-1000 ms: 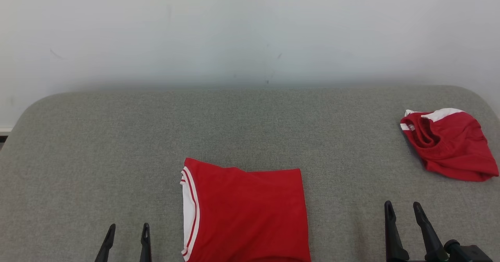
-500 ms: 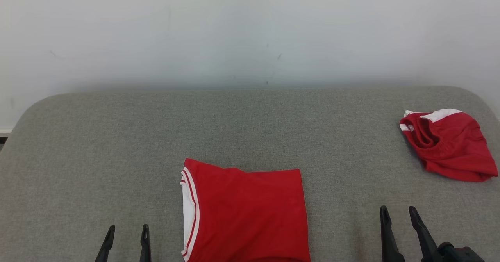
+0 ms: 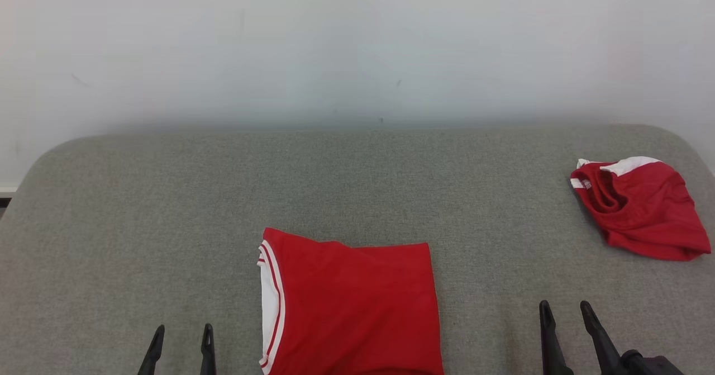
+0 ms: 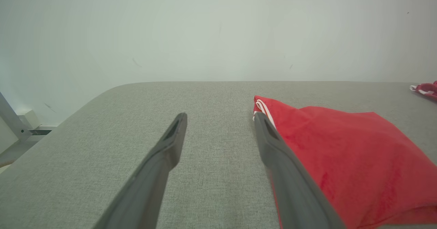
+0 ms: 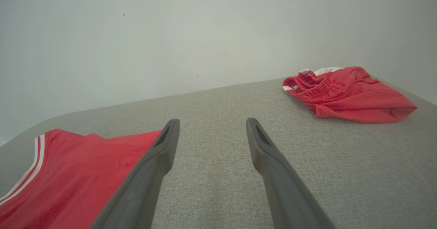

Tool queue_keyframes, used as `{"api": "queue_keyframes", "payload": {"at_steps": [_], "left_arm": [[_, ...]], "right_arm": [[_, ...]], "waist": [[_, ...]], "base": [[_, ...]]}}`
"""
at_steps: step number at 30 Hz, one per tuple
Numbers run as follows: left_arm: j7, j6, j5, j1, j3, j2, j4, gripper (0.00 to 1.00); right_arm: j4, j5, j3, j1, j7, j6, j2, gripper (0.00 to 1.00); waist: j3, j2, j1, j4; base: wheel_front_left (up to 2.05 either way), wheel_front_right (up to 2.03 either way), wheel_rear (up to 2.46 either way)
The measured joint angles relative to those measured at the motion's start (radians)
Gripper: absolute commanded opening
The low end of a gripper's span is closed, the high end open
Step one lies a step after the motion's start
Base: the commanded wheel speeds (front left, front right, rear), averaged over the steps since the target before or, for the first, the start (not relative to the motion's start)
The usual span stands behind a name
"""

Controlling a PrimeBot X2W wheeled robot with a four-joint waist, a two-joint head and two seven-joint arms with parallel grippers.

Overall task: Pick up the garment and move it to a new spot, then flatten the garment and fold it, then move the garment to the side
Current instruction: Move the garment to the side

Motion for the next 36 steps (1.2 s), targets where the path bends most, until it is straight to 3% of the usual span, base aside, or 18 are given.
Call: {"api": "queue_keyframes", "payload": {"at_steps": [5,10,18,26,36], "left_arm": [[0.0,0.002,-0.003,0.01,-0.002,0.0,0.002,1.0],[0.0,0.004,-0.013,0.009,-0.005,0.0,0.004,1.0],[0.0,0.012,-0.025,0.007,-0.028,0.0,0.007,1.0],[0.0,0.022,-0.043,-0.006,-0.072,0.0,0.016,1.0],[0.0,0.021,-0.047,-0.018,-0.093,0.0,0.034,1.0]], "right_arm": [[0.016,0.0,0.025,-0.002,0.0,0.0,0.002,1.0],[0.099,0.009,0.112,-0.066,0.0,0.0,0.006,1.0],[0.383,0.048,0.213,-0.288,0.042,0.0,0.011,1.0],[0.672,0.112,0.248,-0.467,0.094,0.0,0.012,1.0],[0.882,0.284,0.375,-0.554,0.12,0.0,0.012,1.0]], "waist": [[-0.005,-0.0001,0.0,0.002],[-0.006,0.0,0.0,0.005],[0.0,0.0,0.0,0.028],[0.012,0.0,0.0002,0.075],[0.024,-0.0001,0.0001,0.123]], "base": [[0.0,0.0,0.0],[0.0,0.0,0.0],[0.0,0.0,0.0],[0.0,0.0,0.0],[0.0,0.0,0.0]]}}
